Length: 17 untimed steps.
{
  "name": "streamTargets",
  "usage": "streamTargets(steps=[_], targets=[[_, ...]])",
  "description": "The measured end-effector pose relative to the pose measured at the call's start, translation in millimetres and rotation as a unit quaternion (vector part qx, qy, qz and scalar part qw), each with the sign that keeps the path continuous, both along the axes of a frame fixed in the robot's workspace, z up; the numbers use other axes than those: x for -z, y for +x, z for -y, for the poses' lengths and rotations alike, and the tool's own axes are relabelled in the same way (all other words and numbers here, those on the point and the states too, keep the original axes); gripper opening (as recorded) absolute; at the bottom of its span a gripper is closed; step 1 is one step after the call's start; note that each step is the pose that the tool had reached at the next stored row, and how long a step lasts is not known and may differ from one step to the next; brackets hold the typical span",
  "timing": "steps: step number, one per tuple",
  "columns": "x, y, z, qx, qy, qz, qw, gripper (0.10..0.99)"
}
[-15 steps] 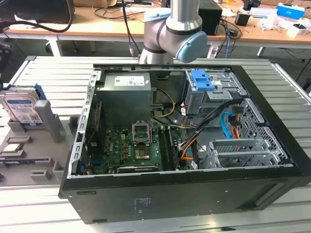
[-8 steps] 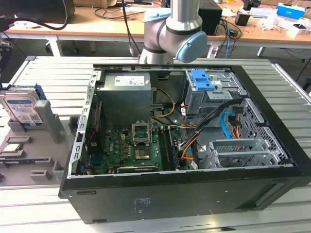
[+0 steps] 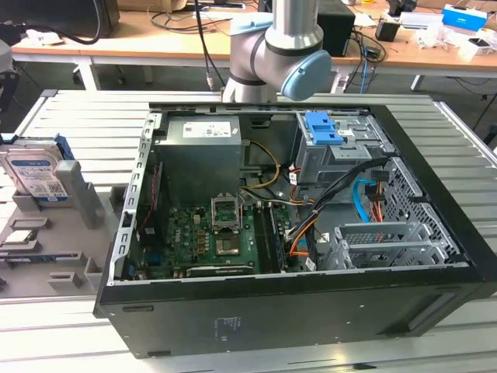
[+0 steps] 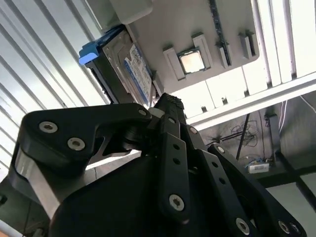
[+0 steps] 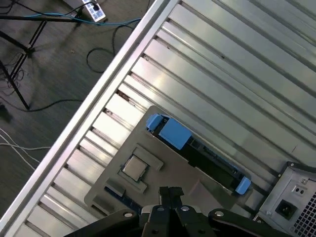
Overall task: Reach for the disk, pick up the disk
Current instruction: 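Pick up the disk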
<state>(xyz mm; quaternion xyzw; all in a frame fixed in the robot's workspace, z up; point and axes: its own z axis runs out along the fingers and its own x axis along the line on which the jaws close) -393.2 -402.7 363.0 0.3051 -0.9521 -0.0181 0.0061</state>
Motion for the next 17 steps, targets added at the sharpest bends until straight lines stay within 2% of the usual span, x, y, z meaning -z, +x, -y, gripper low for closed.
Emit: streamTargets(steps=[3,7,12,17], targets=[[0.0,0.0,0.0,-0.032,0.0,0.0,0.9995,0.106],[0.0,0.0,0.0,-0.059,0.0,0.0,0.9983,0.106],[0.0,0.0,0.0,-0.093,0.0,0.0,0.9957,0.106],[0.0,0.0,0.0,-0.132,0.0,0.0,0.9913,0.106]])
